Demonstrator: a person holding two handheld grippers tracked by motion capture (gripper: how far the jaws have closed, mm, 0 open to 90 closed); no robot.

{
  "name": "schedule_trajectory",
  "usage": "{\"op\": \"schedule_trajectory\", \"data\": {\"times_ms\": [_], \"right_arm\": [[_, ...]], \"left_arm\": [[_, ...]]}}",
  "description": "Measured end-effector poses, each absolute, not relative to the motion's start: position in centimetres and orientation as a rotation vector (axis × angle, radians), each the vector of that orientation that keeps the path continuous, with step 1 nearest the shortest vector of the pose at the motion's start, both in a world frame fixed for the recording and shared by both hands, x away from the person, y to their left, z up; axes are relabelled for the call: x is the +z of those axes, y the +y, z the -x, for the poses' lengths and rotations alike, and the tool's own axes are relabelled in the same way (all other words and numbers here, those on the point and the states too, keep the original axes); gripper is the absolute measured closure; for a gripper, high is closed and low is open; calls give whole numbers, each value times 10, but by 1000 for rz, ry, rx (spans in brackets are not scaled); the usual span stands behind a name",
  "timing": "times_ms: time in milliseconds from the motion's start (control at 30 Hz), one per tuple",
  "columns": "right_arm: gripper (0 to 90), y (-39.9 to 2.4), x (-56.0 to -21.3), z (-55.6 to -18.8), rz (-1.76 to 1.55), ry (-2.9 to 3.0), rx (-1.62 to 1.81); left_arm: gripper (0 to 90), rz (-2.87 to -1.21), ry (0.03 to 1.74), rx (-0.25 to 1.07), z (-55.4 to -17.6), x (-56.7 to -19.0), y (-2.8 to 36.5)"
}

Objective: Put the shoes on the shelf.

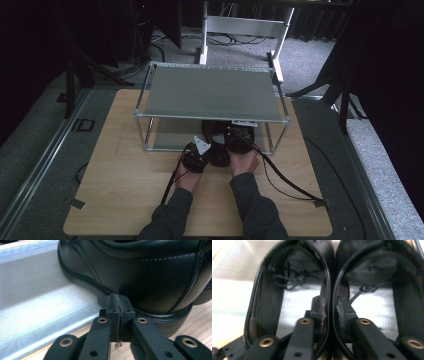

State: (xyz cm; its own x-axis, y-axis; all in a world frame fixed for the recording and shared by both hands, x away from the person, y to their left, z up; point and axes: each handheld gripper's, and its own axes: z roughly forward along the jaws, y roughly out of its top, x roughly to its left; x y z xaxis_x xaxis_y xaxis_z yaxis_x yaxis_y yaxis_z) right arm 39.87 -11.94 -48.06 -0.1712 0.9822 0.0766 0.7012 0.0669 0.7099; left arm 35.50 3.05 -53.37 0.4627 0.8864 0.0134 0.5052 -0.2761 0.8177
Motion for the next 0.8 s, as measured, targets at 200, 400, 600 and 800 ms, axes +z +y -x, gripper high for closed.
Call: {"op": "schedule_trajectory", "data": {"times_ms": [200,400,600,800], "right_arm": [[477,-123,-482,-397,-1637,1917,992],[428,-124,-477,-383,-1510,1870,1075],[396,-141,-458,-363,-1402,1882,1239],[387,-163,-464,-352,-1402,1916,1233]], "left_arm": [[781,-1941,1182,600,-361,-534,35],[669,-1920,1179,569,-360,-530,43],[557,-1891,1152,531,-352,-521,49],[503,-1814,1160,453,-343,-518,57]]}}
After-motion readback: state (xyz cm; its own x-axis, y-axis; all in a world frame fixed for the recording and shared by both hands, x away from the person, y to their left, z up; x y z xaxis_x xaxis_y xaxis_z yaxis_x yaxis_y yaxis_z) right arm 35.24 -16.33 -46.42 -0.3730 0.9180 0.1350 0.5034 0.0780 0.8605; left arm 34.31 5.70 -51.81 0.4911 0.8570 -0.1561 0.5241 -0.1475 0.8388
